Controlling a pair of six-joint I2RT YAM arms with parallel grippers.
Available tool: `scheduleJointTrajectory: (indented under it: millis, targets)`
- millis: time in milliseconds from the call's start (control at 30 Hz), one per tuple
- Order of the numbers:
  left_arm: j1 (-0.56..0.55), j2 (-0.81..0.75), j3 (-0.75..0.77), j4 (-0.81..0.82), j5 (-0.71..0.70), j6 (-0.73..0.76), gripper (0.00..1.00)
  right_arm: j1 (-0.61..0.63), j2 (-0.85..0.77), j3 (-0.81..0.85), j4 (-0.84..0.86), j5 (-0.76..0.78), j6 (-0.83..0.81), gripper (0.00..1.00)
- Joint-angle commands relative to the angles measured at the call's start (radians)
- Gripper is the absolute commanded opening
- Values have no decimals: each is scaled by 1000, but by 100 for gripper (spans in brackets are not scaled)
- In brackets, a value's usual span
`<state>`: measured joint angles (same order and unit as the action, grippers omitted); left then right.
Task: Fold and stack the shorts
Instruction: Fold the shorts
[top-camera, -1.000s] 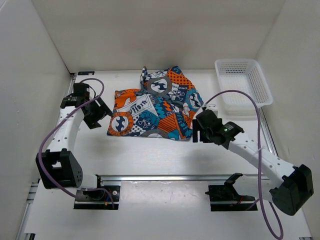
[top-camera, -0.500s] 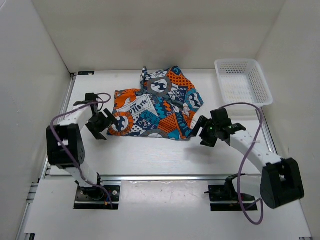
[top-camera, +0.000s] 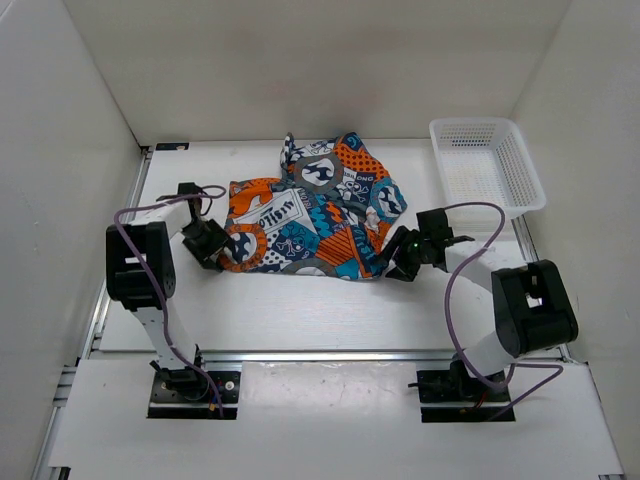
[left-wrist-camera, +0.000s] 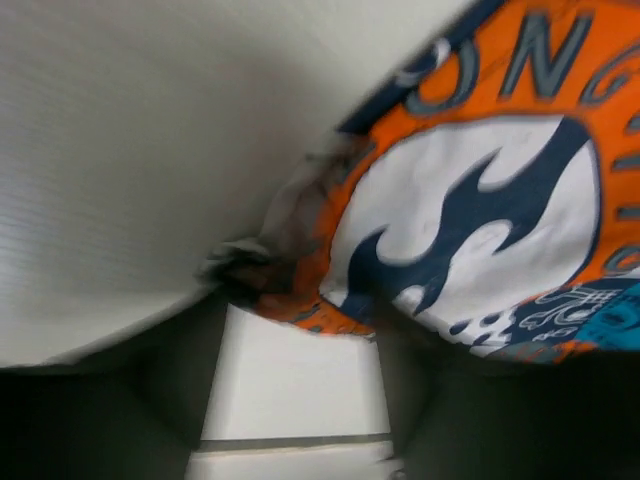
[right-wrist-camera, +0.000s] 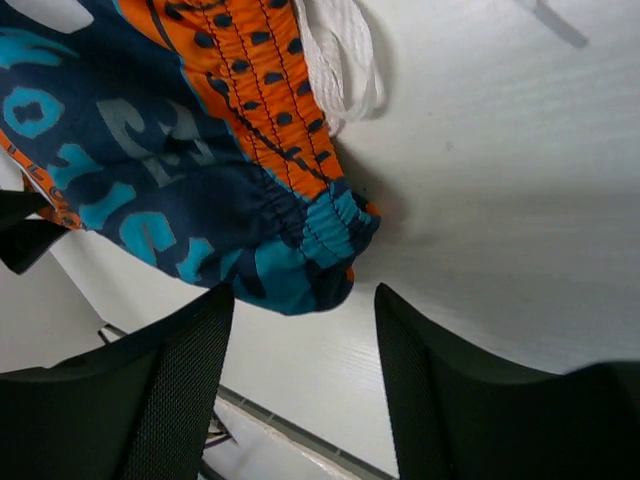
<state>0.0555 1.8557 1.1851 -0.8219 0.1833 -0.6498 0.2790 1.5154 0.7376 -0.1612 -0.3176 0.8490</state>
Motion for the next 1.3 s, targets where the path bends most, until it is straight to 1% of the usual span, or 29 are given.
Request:
scheduleJointTrajectory:
  millis: [0, 67, 100, 167, 200, 233, 300, 367, 400, 433, 467, 533, 567, 600, 667, 700, 800, 867, 933, 967, 1000, 1033, 1067, 1100, 1133, 1200, 1267]
  targets:
    - [-8, 31, 39, 46, -11, -8, 48, -1, 25, 37, 65, -8, -7, 56]
    - [-8, 31, 48, 46, -11, -8, 22, -1, 54, 37, 75, -8, 2, 49]
    - [-8, 31, 48, 46, -11, -8, 10, -1, 75, 48, 75, -8, 2, 42]
    - [-8, 19, 48, 46, -11, -8, 10, -1, 89, 48, 100, -8, 31, 32]
    - [-8, 10, 48, 46, -2, -8, 10, -1, 89, 57, 100, -8, 32, 25]
    - [-8, -1, 48, 46, -2, -8, 10, -1, 89, 72, 100, -8, 32, 11]
    - [-8, -44, 57, 46, -2, -8, 10, 8, 66, 103, 46, 24, 22, 1]
    - [-8, -73, 82, 34, -2, -8, 10, 8, 43, 152, -24, 58, 4, 0]
    - [-8, -96, 99, 9, -2, -8, 10, 8, 17, 172, -50, 99, -20, 0]
    - [-8, -110, 119, -6, 8, 2, 10, 8, 3, 219, -76, 119, -34, 0]
    - [3, -124, 167, -28, 19, 15, 10, 8, -10, 245, -125, 136, -48, 0]
    - [3, -191, 215, -83, 41, 15, 10, 8, -50, 304, -173, 164, -91, 0]
    - [3, -222, 261, -94, 41, 15, 10, 8, -84, 356, -217, 188, -102, 0]
    - [3, -280, 286, -106, 41, 15, 10, 8, -102, 376, -234, 199, -111, 0]
    - [3, -326, 336, -155, 41, 15, 10, 8, -139, 414, -268, 230, -143, 0]
    - [3, -341, 390, -175, 32, 24, 10, 8, -171, 425, -297, 244, -154, 0]
    - [3, -386, 470, -233, 21, 24, 10, 8, -207, 482, -365, 276, -198, 0]
    - [3, -418, 501, -243, 30, 33, 10, 8, -218, 528, -402, 276, -232, 0]
    - [3, -447, 557, -264, 30, 33, 10, 19, -244, 615, -461, 276, -260, 0]
    - [3, -481, 583, -278, 30, 33, 10, 19, -270, 647, -477, 276, -301, 0]
    - [3, -498, 611, -287, 30, 33, 10, 28, -287, 708, -488, 261, -326, 0]
    - [27, -519, 661, -287, 39, 33, 10, 28, -306, 738, -503, 247, -350, 0]
    - [27, -568, 685, -274, 63, 33, 10, 28, -343, 767, -512, 215, -401, 0]
    - [41, -593, 712, -273, 64, 33, 10, 28, -360, 831, -526, 206, -425, 0]
    - [41, -631, 784, -273, 53, 33, 10, 28, -392, 865, -562, 206, -447, 0]
    - [41, -664, 855, -273, 33, 33, 10, 28, -420, 966, -599, 154, -511, 0]
    - [41, -705, 947, -273, 22, 33, 10, 28, -458, 1026, -650, 117, -562, 0]
